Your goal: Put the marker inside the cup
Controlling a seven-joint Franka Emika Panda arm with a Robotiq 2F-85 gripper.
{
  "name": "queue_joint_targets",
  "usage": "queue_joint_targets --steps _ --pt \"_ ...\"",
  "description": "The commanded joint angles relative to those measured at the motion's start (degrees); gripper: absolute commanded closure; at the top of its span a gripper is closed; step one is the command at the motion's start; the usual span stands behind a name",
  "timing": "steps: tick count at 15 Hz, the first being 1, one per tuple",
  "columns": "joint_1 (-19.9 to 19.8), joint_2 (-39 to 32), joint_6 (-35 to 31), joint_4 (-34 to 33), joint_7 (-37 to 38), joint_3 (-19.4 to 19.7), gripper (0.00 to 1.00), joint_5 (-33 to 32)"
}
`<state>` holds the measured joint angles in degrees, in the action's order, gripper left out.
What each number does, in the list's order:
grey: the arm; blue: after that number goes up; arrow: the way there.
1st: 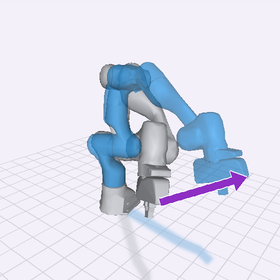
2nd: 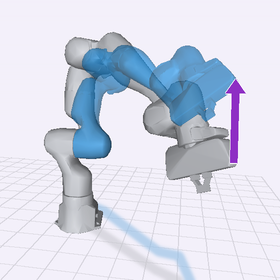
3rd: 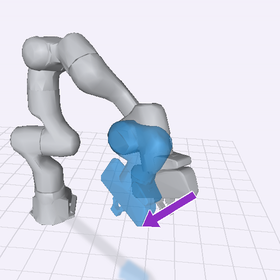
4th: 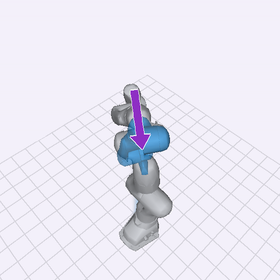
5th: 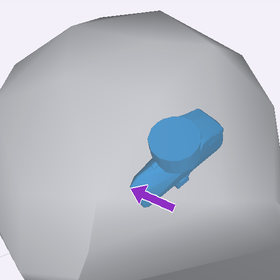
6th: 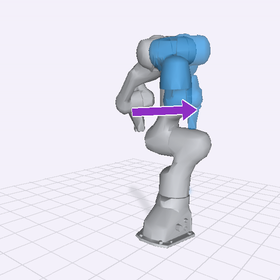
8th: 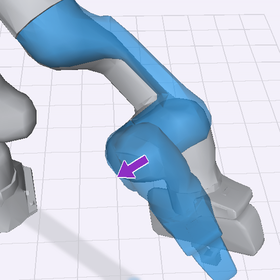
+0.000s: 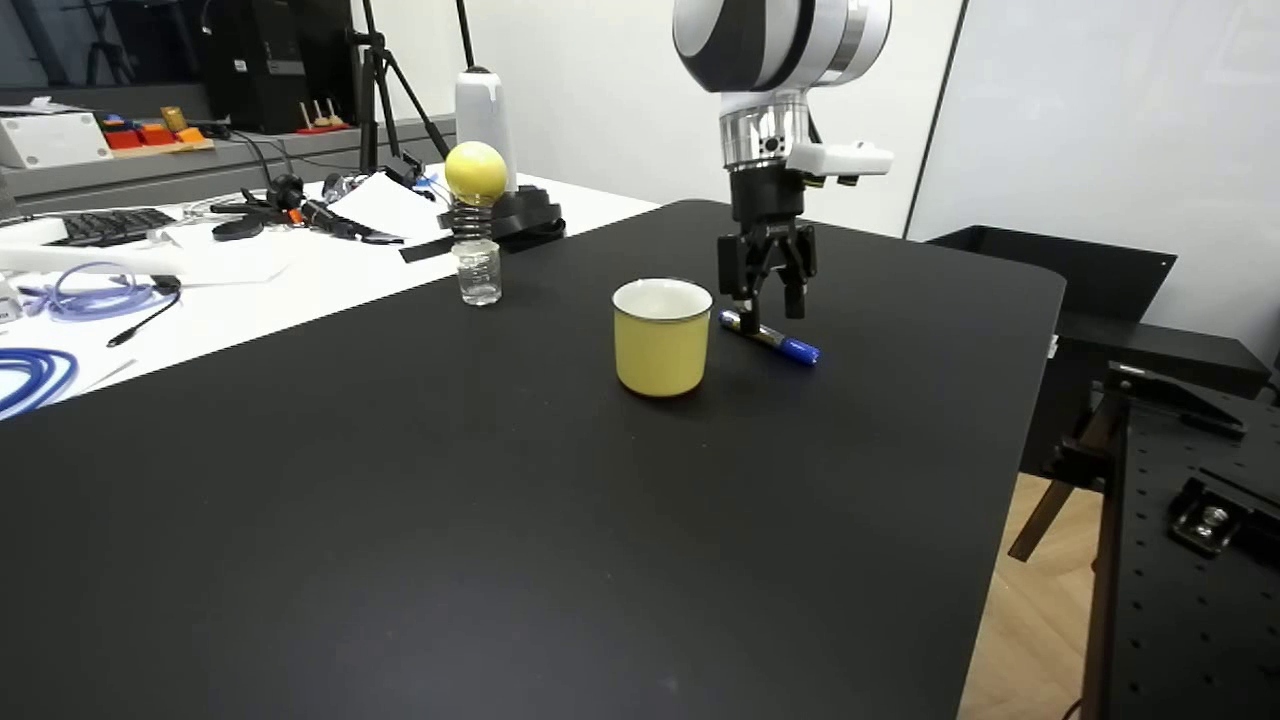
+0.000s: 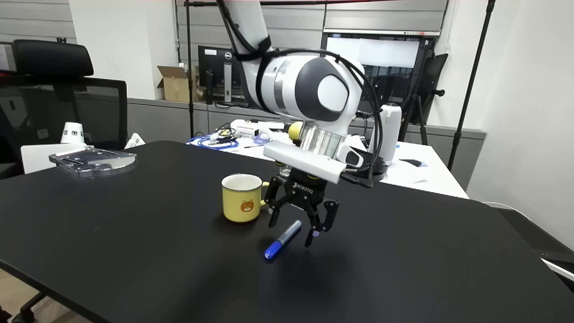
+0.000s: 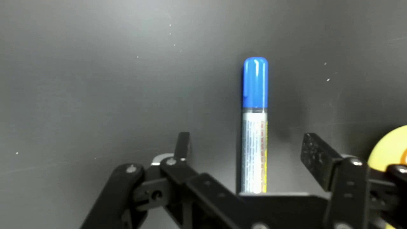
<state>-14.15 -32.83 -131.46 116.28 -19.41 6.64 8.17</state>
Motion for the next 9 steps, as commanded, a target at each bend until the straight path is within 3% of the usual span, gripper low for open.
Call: queue_joint_targets --steps 1,9 --pt "-1.46 -1.5 2.08 -3.26 0.01 -1.01 0.4 -1.51" --pt "-1.63 -2.04 3.18 -4.66 -0.31 -1.3 0.97 -1.89"
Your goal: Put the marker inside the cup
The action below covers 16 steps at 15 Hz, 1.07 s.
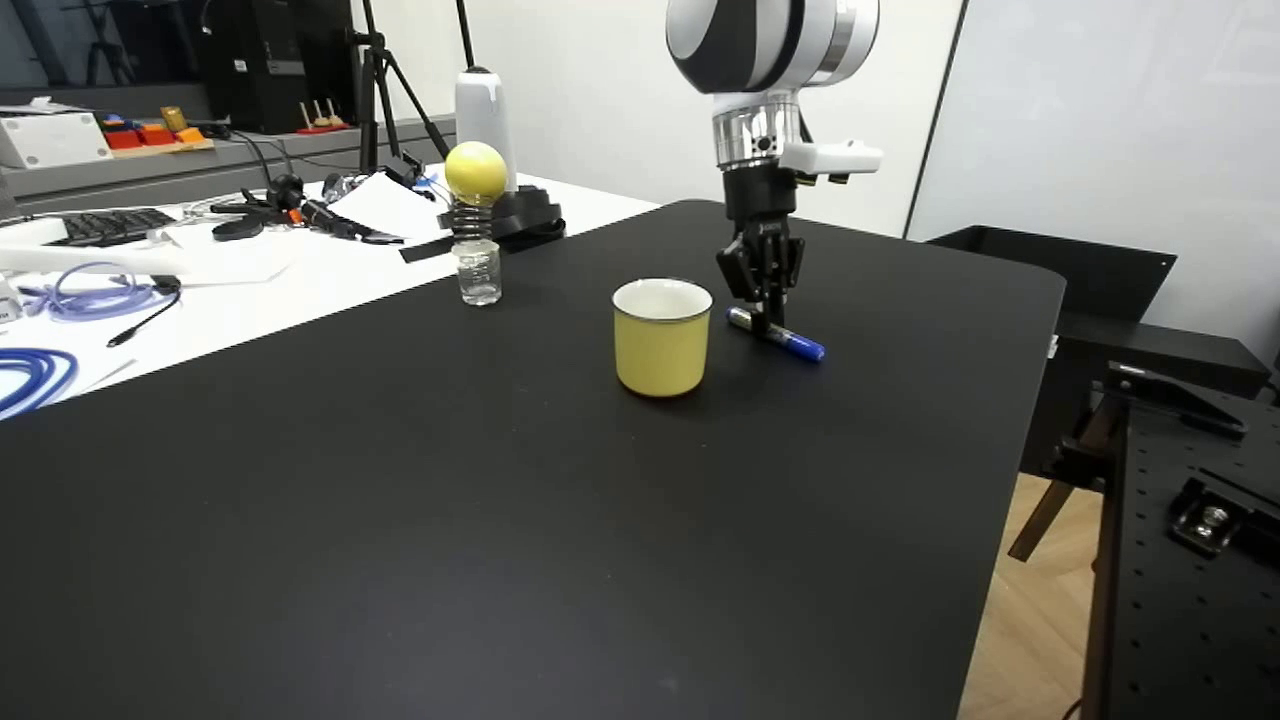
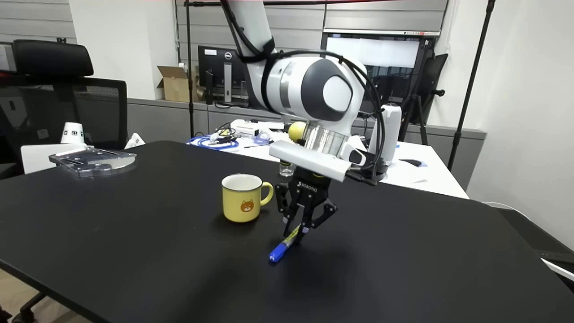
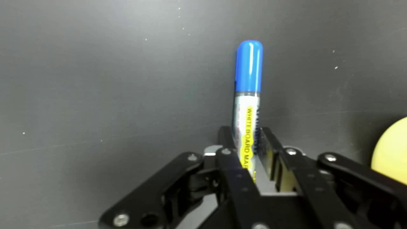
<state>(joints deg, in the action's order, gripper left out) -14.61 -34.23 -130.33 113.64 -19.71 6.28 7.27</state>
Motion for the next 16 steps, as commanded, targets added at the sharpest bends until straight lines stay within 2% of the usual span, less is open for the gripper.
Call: queue_joint_targets --steps 1,2,7,10,16 --pt "-1.16 -0.47 2.42 -2.06 -0.12 -1.03 0.99 -1.12" --pt "-1.19 -0.3 2.99 -2.11 -0.27 -1.16 0.95 -1.21" --pt "1.05 3.1 6.56 -0.73 1.61 -0.81 0.95 -4.16" --pt "3.7 6.71 9.94 0.29 4.55 -0.4 0.95 -7.13" --pt "8.67 12.89 20.44 -0.78 8.29 -1.56 0.95 -11.5"
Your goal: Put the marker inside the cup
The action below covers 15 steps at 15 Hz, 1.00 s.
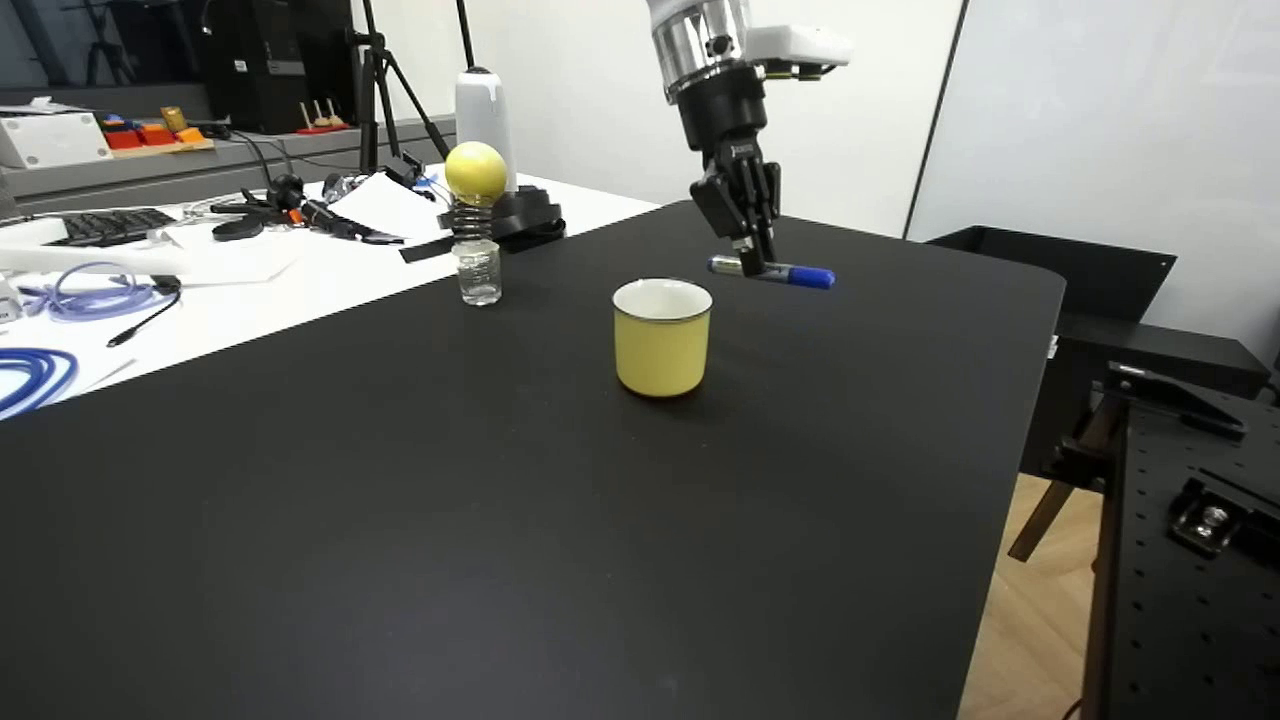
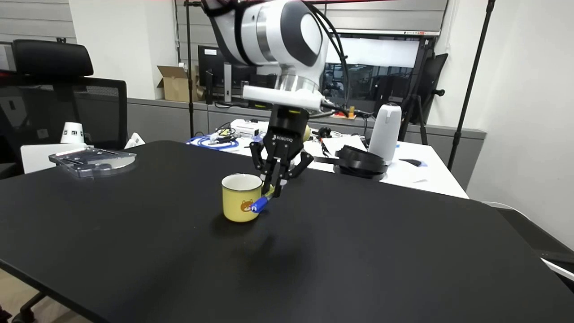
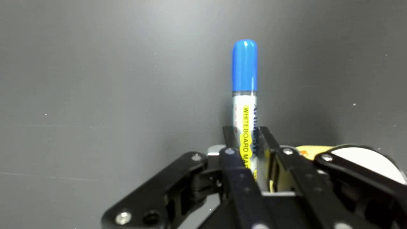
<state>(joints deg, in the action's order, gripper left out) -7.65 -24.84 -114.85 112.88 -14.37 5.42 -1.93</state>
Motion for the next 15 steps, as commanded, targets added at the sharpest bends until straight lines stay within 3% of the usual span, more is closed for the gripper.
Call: queue_joint_targets --steps 1,4,10,11,14,15 --pt "2.23 4.03 7.26 -0.69 3.03 -1.0 0.95 -2.54" --pt "2.27 3.64 15.22 -4.11 -0.37 -1.98 0.95 -1.87" --pt "-0.35 0.11 27.65 -12.29 -14.05 -3.2 0.95 -0.17" --pt "0.72 2.56 23.56 -7.8 -10.33 -2.96 0.79 -1.31" --pt "-0.28 1.11 25.77 -10.12 -13.23 -3.21 0.79 -0.99" --pt "-0.36 0.88 25.83 -10.27 -13.46 -3.27 0.95 -0.92"
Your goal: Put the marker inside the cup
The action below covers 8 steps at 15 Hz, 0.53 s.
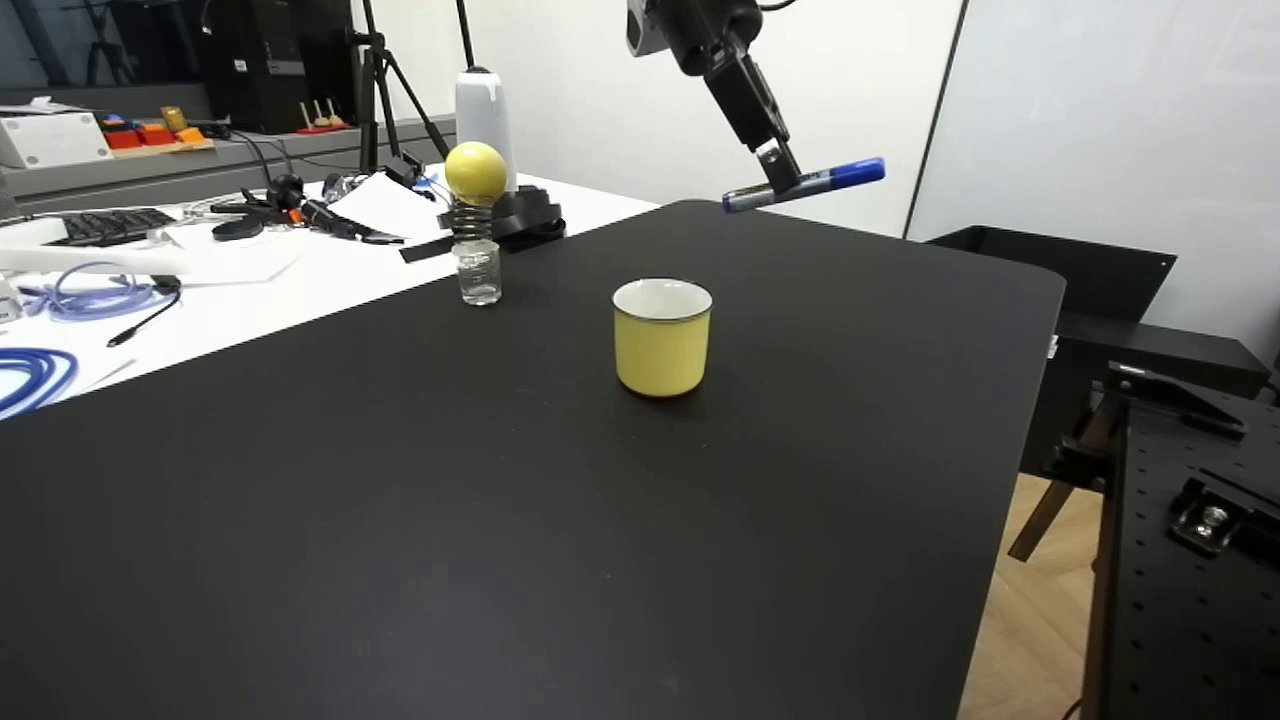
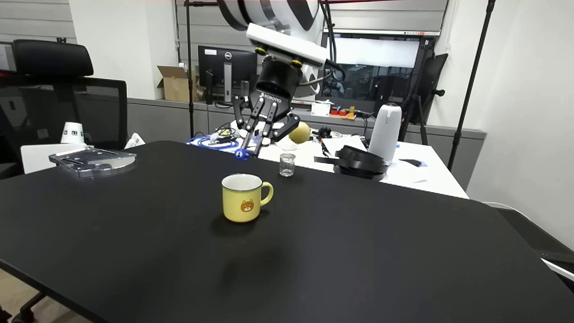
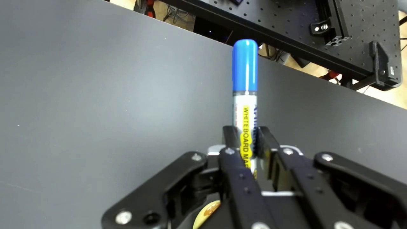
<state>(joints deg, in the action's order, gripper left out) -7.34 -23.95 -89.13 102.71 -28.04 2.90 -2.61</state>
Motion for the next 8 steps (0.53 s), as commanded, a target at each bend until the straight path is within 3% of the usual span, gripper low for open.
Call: queue_joint_targets --steps 1,8 --pt "-0.84 -1.15 1.26 -1.11 -0.29 -0.8 0.95 -0.12" --pt "0.46 -10.23 6.0 -9.08 0.96 -1.98 0.95 -2.25"
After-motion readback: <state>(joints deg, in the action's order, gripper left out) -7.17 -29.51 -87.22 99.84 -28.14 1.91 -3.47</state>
